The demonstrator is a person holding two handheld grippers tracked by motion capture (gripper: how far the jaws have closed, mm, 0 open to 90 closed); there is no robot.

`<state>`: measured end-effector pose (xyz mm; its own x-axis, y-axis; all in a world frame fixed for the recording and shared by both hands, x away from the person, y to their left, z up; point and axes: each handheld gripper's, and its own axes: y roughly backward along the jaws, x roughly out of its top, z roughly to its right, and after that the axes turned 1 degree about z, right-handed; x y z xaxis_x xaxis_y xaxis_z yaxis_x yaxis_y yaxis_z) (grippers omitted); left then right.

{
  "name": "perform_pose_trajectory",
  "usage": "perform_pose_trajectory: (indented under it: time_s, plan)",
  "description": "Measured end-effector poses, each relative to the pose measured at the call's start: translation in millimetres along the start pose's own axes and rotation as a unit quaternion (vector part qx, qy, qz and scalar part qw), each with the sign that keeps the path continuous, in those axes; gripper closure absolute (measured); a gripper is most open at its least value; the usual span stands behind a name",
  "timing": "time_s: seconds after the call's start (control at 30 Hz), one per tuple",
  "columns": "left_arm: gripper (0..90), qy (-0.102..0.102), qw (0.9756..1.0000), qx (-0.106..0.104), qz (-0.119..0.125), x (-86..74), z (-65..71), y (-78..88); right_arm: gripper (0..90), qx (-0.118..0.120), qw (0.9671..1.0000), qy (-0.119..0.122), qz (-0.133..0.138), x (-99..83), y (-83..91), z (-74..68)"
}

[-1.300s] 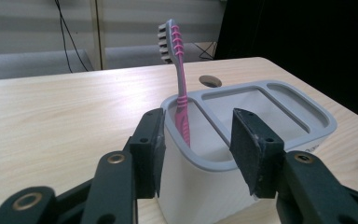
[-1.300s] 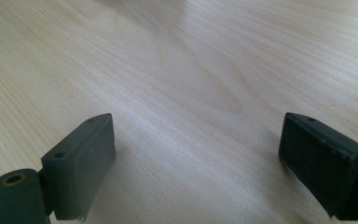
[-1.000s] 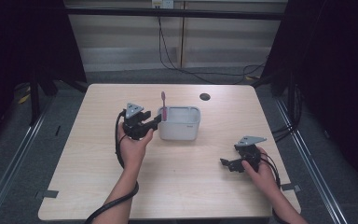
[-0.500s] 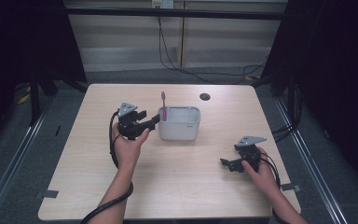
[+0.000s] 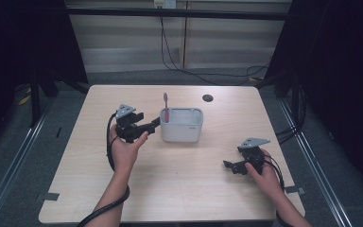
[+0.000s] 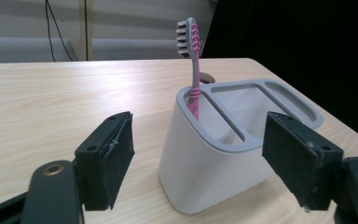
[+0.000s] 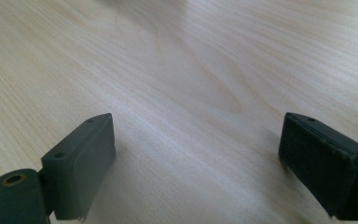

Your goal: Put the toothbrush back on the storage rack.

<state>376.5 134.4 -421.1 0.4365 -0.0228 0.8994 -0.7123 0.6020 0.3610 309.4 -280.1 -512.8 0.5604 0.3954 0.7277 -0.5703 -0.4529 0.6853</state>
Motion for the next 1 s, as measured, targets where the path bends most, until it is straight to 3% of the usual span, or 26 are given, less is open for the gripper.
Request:
perform_pose_trajectory:
  time_s: [0.2,0.4,0.63,1.0]
  plan:
    - [21.5,0.004,0.9999,-0.008,-0.008,-2.0,-1.8,1.2,10.3,0.000,1.0000,0.000,0.000,0.0,0.0,0.0]
    - [17.8,-0.007,0.9997,-0.007,-0.020,-6.8,-6.6,4.2,10.3,0.000,1.0000,0.000,0.000,0.0,0.0,-0.1]
    - [15.8,0.005,0.9996,-0.013,-0.023,-10.6,-13.5,8.2,10.4,0.000,1.0000,0.000,0.000,0.0,0.0,0.0]
    - [15.5,-0.007,0.9987,-0.018,-0.047,-17.3,-21.3,14.1,10.4,0.000,1.0000,0.000,0.000,0.0,0.0,0.0]
